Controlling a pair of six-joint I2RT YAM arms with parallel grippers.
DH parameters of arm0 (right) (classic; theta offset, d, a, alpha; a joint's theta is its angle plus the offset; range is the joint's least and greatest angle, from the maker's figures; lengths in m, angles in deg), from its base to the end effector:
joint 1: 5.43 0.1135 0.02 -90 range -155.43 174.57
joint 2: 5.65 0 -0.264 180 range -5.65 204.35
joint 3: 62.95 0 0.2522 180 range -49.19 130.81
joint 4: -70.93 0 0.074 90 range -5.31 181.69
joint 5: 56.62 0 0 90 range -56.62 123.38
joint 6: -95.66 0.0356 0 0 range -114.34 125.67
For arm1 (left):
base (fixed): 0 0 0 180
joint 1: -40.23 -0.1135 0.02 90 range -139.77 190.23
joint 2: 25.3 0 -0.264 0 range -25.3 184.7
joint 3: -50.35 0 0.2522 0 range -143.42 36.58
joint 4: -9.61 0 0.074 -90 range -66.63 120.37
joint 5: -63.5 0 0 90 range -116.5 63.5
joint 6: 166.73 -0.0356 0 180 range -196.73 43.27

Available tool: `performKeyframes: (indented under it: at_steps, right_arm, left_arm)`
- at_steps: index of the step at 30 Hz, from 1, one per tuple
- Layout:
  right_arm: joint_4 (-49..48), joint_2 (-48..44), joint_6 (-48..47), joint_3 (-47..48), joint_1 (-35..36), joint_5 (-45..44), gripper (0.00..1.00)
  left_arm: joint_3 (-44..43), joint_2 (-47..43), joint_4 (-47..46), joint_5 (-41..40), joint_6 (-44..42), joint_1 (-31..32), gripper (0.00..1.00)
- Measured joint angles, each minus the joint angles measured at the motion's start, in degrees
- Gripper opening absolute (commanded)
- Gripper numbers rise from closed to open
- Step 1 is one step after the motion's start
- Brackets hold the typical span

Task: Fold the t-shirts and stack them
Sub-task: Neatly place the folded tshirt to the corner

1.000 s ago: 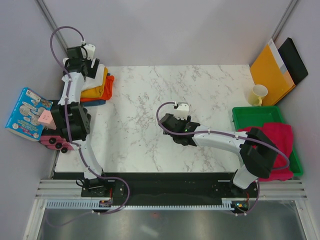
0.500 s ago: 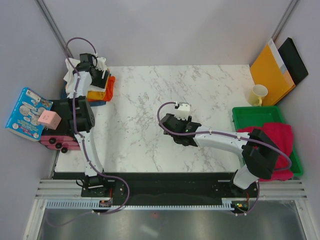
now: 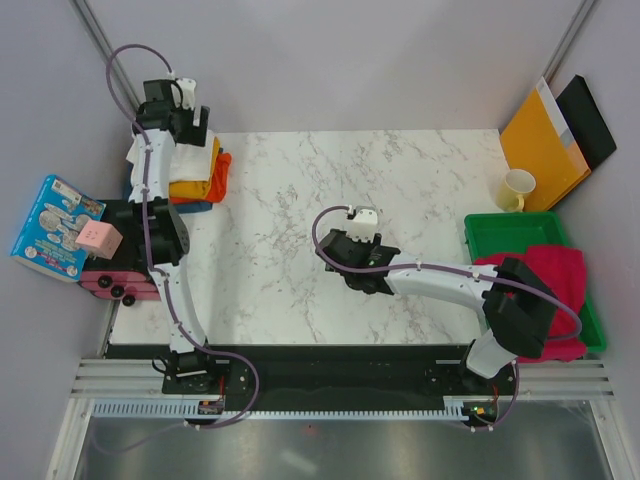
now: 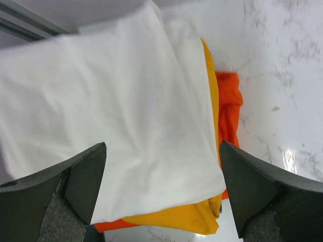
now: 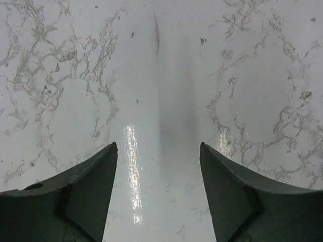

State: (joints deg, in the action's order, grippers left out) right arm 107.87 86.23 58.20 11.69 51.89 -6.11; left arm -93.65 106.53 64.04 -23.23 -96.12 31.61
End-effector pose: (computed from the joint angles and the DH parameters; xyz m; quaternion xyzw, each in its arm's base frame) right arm 0.1967 0.2646 0.2203 0.0665 0.8991 0.0522 0.4294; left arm 0.5181 0.0765 0.2897 0.0973 0.9090 0.0726 0.3988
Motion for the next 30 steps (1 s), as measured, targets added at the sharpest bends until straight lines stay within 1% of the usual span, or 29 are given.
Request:
performKeyframes:
  at_steps: [2, 4, 5, 6, 9, 14, 17, 21, 23, 25, 27, 28, 30]
  right_arm:
    - [0.0, -0.1, 0.3, -0.1, 0.1, 0.0, 0.74]
    - [0.1, -0.4, 0.7, -0.2, 0.2, -0.1, 0.74]
    - [0.2, -0.7, 0.9, -0.4, 0.3, -0.3, 0.74]
    - [0.4, -0.9, 1.0, -0.5, 0.3, -0.4, 0.74]
    - [0.8, -1.8, 1.5, -1.1, 0.3, -0.7, 0.74]
    - [1.4, -2.7, 2.2, -2.2, 0.4, -1.1, 0.74]
    - [1.7, -2.8, 2.8, -2.9, 0.5, -1.2, 0.74]
    - [2.0, -2.8, 3.3, -3.4, 0.6, -1.3, 0.74]
    - [2.1, -2.8, 3.3, -3.4, 0.7, -1.3, 0.74]
    - [2.1, -2.8, 3.3, -3.4, 0.8, -1.3, 0.74]
    - [2.1, -2.8, 3.2, -3.4, 0.9, -1.3, 0.74]
    - [2.1, -2.8, 3.2, -3.4, 1.0, -1.3, 0.74]
    - [2.1, -2.6, 3.2, -3.3, 1.2, -1.3, 0.74]
  left_arm:
    - [-4.9, 0.0, -0.5, -1.6, 1.2, -0.2, 0.93]
    - [-8.3, 0.0, -1.5, -3.8, 1.9, -0.3, 0.51]
    - [-9.4, 0.0, -2.1, -5.0, 2.4, -0.4, 0.35]
    - [-10.0, 0.0, -2.5, -6.3, 2.7, -0.5, 0.02]
    - [-10.2, 1.0, -3.0, -9.7, 3.2, -0.8, 0.02]
    - [-10.2, 6.6, -3.0, -14.9, 3.3, -1.8, 0.02]
    - [-10.2, 9.8, -2.0, -16.8, 3.3, -3.0, 0.02]
    - [-10.0, 11.8, -0.4, -18.3, 3.0, -4.4, 0.02]
    - [-9.4, 11.8, -0.3, -18.3, 2.8, -4.9, 0.05]
    - [-7.2, 11.0, -0.8, -17.7, 2.8, -5.1, 0.17]
    - [-1.5, 8.2, -3.4, -16.3, 2.8, -5.0, 0.28]
    - [1.4, 6.4, -4.4, -15.4, 2.8, -5.0, 0.31]
    - [4.8, 3.4, -5.1, -13.7, 2.9, -4.8, 0.36]
